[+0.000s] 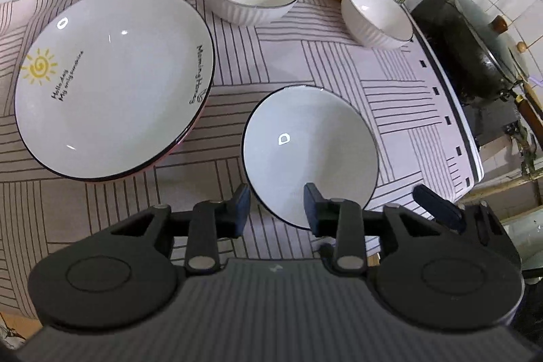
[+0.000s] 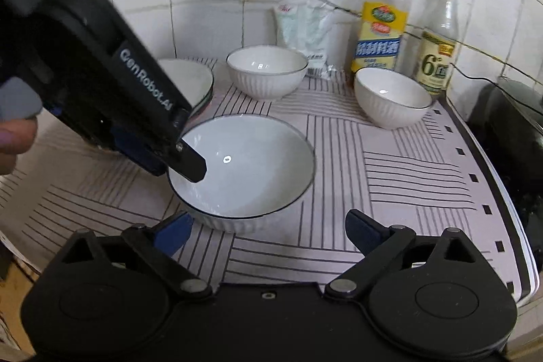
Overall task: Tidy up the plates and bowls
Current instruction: 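Carry the white bowl with the left gripper beside the plate stack, then set the bowl down and open the left gripper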
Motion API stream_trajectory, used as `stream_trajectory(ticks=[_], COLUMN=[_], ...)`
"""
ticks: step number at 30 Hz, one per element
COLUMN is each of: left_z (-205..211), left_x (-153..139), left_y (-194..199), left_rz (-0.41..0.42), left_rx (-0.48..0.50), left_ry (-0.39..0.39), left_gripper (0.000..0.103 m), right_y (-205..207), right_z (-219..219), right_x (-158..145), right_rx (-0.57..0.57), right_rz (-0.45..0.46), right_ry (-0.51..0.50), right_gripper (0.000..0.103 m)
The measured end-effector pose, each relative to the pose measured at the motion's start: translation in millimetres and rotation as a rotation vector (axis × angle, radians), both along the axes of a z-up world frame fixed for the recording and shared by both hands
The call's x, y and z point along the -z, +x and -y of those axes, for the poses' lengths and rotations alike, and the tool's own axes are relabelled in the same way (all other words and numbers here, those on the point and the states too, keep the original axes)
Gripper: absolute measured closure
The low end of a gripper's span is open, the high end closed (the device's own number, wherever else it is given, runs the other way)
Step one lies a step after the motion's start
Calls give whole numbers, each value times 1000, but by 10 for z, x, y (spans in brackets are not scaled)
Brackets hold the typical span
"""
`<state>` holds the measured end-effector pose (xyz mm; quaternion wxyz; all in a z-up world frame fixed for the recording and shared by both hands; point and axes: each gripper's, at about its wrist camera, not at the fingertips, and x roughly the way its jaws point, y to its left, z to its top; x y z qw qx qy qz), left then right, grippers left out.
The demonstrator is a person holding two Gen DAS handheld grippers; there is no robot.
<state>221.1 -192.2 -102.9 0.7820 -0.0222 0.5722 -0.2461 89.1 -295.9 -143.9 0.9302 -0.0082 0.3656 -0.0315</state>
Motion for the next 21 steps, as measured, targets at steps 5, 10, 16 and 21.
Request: stream_trajectory(ticks=[5, 10, 16, 21], left_z=[20, 65, 141, 160], left_x=[-142, -284, -542, -740], left_y=[-18, -37, 25, 146], left_rz=[45, 71, 93, 121], left_rx=[-4, 0, 62, 106], left_ry=[3, -5, -8, -24], left_gripper=[53, 45, 38, 37], right_y=[-135, -179, -61, 122], right_z=[214, 525, 680, 879], right_x=[-136, -264, -558, -808], right_rx=[55, 157, 231, 254], right_rz=[9, 23, 7, 19], right_ry=[19, 146, 168, 219], right_gripper=[5, 11, 13, 13])
